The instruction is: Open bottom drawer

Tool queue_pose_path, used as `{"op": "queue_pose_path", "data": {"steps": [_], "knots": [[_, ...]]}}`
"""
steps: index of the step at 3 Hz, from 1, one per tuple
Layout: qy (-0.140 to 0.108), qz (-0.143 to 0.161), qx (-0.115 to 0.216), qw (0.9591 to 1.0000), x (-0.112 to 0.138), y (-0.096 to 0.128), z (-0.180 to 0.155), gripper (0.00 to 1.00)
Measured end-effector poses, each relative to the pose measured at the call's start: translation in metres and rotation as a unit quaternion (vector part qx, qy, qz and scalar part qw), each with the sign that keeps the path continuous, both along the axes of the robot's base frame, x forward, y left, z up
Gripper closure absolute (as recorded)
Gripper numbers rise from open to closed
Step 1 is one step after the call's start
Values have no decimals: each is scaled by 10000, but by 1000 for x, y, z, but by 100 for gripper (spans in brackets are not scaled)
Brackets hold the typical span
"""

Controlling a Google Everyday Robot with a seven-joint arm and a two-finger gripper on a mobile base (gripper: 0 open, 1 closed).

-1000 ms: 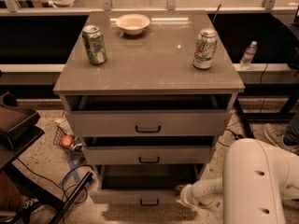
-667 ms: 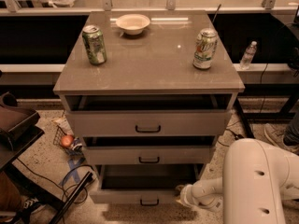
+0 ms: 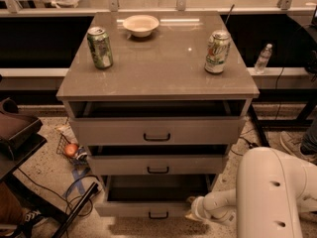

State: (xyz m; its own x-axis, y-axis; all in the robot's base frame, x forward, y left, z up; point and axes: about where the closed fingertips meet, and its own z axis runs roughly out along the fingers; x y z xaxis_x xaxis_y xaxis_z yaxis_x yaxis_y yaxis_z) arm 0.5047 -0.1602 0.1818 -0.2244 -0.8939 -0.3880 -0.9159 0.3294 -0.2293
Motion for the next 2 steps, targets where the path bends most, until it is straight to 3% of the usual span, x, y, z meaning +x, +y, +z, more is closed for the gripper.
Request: {"op": "queue_pose_path", "data": {"steps": [1, 2], "knots": [[1, 1, 1, 10000, 0, 0, 0, 0], [1, 1, 1, 10000, 0, 0, 0, 0]]}}
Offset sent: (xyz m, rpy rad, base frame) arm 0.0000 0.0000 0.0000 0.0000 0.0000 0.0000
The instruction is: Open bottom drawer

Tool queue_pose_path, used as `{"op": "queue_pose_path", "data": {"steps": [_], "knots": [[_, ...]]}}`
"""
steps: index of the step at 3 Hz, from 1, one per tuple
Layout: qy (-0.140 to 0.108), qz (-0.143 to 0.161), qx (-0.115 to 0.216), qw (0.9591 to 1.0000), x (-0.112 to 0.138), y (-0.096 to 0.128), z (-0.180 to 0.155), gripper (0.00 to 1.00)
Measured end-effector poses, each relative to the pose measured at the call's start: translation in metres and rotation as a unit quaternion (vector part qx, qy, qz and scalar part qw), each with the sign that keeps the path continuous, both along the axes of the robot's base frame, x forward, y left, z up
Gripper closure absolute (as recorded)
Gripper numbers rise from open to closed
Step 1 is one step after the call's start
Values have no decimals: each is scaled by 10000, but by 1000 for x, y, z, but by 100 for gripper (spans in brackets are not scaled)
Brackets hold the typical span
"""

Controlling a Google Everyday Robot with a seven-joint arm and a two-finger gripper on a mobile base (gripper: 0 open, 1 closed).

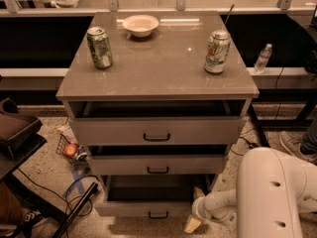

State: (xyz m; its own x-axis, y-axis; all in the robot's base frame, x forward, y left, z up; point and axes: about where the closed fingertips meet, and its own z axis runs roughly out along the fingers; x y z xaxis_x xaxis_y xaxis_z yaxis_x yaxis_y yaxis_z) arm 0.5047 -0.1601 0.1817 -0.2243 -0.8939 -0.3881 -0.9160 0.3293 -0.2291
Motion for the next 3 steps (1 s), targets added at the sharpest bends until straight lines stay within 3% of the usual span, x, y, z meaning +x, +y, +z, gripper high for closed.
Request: {"op": "queue_pose_path", "data": {"steps": [1, 2, 3], "knots": [[7, 6, 5, 10000, -1, 1, -1, 18], [483, -175, -89, 9986, -28, -10, -20, 48], [665, -251, -134, 9974, -40, -15, -24, 71]]}}
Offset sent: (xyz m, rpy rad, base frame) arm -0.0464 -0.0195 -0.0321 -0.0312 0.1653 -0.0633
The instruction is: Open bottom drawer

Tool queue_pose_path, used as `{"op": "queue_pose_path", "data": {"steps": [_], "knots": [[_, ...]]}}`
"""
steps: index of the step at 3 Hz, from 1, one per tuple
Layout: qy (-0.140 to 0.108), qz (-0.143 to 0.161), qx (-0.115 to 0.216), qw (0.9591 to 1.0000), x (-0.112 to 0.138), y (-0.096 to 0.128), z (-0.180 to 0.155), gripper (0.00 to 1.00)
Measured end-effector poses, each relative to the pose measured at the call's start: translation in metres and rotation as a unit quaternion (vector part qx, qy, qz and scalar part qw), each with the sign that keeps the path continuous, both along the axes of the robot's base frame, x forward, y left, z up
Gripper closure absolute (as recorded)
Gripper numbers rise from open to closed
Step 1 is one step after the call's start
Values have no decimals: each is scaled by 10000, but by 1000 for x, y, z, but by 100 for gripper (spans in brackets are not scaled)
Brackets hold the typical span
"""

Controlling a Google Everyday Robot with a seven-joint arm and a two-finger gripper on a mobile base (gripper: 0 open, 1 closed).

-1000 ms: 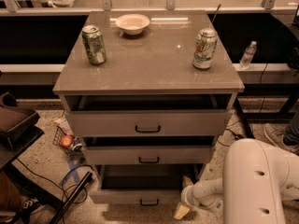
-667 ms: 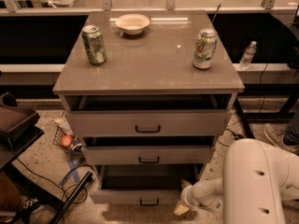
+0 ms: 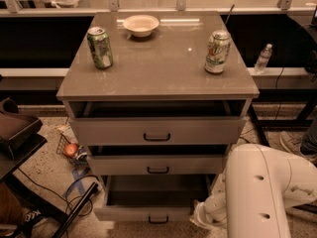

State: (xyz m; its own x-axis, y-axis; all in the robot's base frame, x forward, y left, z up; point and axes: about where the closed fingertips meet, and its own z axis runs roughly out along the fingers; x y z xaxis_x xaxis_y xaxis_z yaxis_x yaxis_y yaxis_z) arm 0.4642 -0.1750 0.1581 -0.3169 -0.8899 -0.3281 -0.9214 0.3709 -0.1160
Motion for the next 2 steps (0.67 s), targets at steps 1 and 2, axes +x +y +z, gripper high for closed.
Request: {"op": "queue_pose_path", "data": {"steps": [1, 2], "knots": [[1, -1, -1, 10000, 0, 0, 5, 95], [6, -4, -4, 10000, -1, 0, 5, 100]]}}
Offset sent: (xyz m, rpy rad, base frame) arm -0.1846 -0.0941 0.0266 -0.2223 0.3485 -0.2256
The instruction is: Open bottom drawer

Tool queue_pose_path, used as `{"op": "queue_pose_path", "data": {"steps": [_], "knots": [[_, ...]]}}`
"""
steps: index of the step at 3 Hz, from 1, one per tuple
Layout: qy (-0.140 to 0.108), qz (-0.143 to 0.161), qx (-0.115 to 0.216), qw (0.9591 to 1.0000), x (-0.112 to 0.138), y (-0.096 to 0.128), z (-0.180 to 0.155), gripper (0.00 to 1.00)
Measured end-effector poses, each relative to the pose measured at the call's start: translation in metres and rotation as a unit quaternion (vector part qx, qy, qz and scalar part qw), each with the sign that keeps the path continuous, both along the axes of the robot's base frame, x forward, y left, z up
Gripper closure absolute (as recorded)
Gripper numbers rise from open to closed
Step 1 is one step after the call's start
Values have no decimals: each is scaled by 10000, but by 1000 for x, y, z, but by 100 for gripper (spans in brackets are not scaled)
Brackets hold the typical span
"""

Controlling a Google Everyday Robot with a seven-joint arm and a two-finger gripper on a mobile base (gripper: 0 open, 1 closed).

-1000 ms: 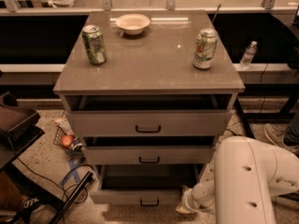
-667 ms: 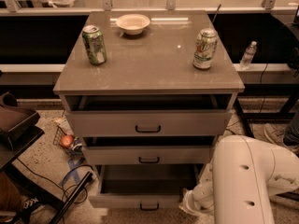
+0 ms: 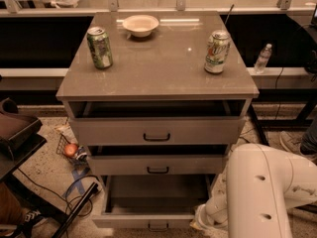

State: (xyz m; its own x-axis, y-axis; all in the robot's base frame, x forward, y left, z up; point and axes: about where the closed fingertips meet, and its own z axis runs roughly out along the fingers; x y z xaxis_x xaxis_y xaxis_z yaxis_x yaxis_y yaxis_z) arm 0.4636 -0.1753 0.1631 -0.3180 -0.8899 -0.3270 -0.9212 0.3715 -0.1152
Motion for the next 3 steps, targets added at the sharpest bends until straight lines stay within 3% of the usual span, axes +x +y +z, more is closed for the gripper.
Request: {"op": "queue_pose_path", "data": {"steps": [1, 2, 3], "knots": [[1, 0, 0, 10000, 0, 0, 0, 100], [288, -90, -133, 9995, -28, -14, 3, 100], [348, -91, -158, 9992, -34, -16, 4, 100]]}}
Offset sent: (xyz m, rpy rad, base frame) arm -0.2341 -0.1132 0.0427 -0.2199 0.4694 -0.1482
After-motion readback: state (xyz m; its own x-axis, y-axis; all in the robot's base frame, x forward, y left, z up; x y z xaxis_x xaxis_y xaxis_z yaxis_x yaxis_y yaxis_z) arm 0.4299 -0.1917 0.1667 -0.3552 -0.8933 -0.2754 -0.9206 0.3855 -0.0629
